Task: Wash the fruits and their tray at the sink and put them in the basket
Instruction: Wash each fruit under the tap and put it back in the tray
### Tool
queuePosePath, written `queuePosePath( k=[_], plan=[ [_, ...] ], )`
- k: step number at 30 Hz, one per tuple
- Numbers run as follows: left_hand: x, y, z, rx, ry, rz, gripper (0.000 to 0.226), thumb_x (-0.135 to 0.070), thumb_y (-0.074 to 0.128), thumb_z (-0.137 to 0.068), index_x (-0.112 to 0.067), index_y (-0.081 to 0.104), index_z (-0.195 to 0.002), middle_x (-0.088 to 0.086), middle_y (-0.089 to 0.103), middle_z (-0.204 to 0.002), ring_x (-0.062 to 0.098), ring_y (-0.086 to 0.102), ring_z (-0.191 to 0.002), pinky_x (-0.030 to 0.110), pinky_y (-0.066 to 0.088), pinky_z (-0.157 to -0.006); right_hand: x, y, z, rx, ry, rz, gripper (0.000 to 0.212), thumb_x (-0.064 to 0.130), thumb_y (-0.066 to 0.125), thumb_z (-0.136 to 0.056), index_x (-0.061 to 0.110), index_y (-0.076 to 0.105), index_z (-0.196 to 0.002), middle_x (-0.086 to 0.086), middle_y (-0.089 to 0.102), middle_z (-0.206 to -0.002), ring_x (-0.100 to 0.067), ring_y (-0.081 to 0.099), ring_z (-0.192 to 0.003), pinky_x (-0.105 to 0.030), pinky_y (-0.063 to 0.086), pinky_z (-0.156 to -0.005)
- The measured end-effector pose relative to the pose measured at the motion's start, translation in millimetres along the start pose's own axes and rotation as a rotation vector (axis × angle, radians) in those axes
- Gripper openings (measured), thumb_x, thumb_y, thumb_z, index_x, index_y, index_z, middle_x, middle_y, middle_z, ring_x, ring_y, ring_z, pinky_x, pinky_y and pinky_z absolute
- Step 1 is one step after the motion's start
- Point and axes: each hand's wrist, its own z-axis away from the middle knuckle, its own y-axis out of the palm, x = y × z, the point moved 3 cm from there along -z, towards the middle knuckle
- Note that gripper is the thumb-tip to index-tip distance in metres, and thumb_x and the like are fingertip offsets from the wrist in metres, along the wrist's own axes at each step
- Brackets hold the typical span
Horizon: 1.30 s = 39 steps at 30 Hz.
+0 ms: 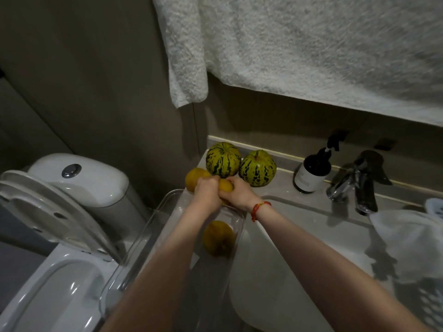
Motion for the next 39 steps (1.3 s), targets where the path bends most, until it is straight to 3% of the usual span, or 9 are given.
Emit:
queuePosePath(
  k=[8, 11, 15, 18, 22, 26, 28, 32, 39],
  plan=[
    [-26, -27, 25, 0.004, 0.184, 0.492, 0.075, -0.004, 0.070, -0.078, -0.017, 0.035, -0.143, 0.013, 0.039, -0.140, 0.027, 0.040, -0.128, 0.040, 0.033, -0.110, 5, -44, 44, -0.288, -0.090, -0.226, 0.064, 0.024, 0.075, -0.075, 0.014, 0.047, -0.132, -0.005, 0.057, -0.120, -0.017, 0.054, -0.106, -0.026, 0.049, -0.085],
    [-50, -32, 37, 0.123, 0.203, 0.811, 0.073, 0.007, 0.065, -0.077, -0.022, 0.039, -0.138, 0.010, 0.042, -0.134, 0.023, 0.051, -0.111, 0.035, 0.048, -0.091, 0, -62, 72, -0.351, -0.110, -0.286, 0.064, 0.024, 0.075, -0.075, 0.018, 0.045, -0.132, 0.003, 0.050, -0.112, -0.012, 0.050, -0.103, -0.022, 0.048, -0.081],
    [-89, -12, 47, 0.391, -0.020, 1.365, 0.048, 0.001, 0.049, -0.087, -0.033, 0.050, -0.120, 0.011, 0.049, -0.116, 0.025, 0.055, -0.082, 0.037, 0.046, -0.064, -27, -86, 115, -0.435, -0.144, -0.393, 0.059, 0.017, 0.078, -0.072, 0.024, 0.046, -0.121, 0.014, 0.051, -0.107, -0.016, 0.057, -0.105, -0.031, 0.052, -0.087],
    [-124, 18, 52, 0.511, -0.050, 1.333, 0.023, -0.022, 0.053, -0.092, -0.032, 0.053, -0.113, 0.006, 0.056, -0.104, 0.021, 0.064, -0.084, 0.038, 0.055, -0.062, -53, -100, 142, -0.470, -0.134, -0.402, 0.059, 0.016, 0.079, -0.071, 0.031, 0.043, -0.115, 0.021, 0.049, -0.105, -0.015, 0.059, -0.101, -0.024, 0.054, -0.081],
    [-159, 55, 59, 0.591, -0.110, 1.487, 0.016, -0.012, 0.056, -0.091, -0.018, 0.056, -0.106, 0.012, 0.062, -0.097, 0.016, 0.072, -0.067, 0.028, 0.056, -0.051, -83, -113, 168, -0.507, -0.063, -0.369, 0.057, 0.019, 0.079, -0.071, 0.033, 0.044, -0.113, 0.010, 0.053, -0.108, -0.008, 0.058, -0.097, -0.013, 0.050, -0.072],
    [-170, 84, 63, 0.626, -0.198, 1.415, 0.014, -0.015, 0.054, -0.092, -0.020, 0.055, -0.105, 0.012, 0.059, -0.104, 0.023, 0.065, -0.081, 0.039, 0.057, -0.060, -102, -138, 189, -0.548, 0.055, -0.045, 0.044, 0.039, 0.073, -0.076, 0.027, 0.057, -0.115, 0.014, 0.055, -0.103, -0.002, 0.057, -0.088, -0.023, 0.048, -0.076],
    [-172, 93, 64, 0.628, -0.265, 1.398, 0.022, -0.015, 0.054, -0.093, -0.017, 0.052, -0.115, 0.013, 0.053, -0.114, 0.027, 0.060, -0.092, 0.043, 0.053, -0.065, -102, -162, 199, -0.689, 0.059, -0.104, 0.020, 0.041, 0.063, -0.084, 0.023, 0.066, -0.092, 0.012, 0.064, -0.084, 0.000, 0.060, -0.070, -0.023, 0.047, -0.062],
    [-178, 98, 64, 0.622, -0.333, 1.416, 0.032, -0.013, 0.055, -0.092, -0.018, 0.047, -0.123, 0.014, 0.045, -0.121, 0.035, 0.051, -0.108, 0.051, 0.048, -0.079, -103, -211, 187, -0.804, 0.180, -0.153, 0.047, 0.034, 0.047, -0.095, -0.007, 0.066, -0.084, -0.021, 0.063, -0.069, -0.025, 0.056, -0.058, -0.034, 0.047, -0.061],
    [-184, 99, 62, 0.637, -0.346, 1.453, 0.030, -0.014, 0.056, -0.092, -0.019, 0.047, -0.120, 0.012, 0.045, -0.116, 0.035, 0.050, -0.109, 0.050, 0.048, -0.079, -94, -220, 150, -0.543, 0.319, -0.673, 0.034, 0.026, 0.044, -0.099, 0.006, 0.055, -0.073, 0.000, 0.047, -0.050, -0.002, 0.036, -0.026, -0.012, 0.027, -0.030]
  ],
)
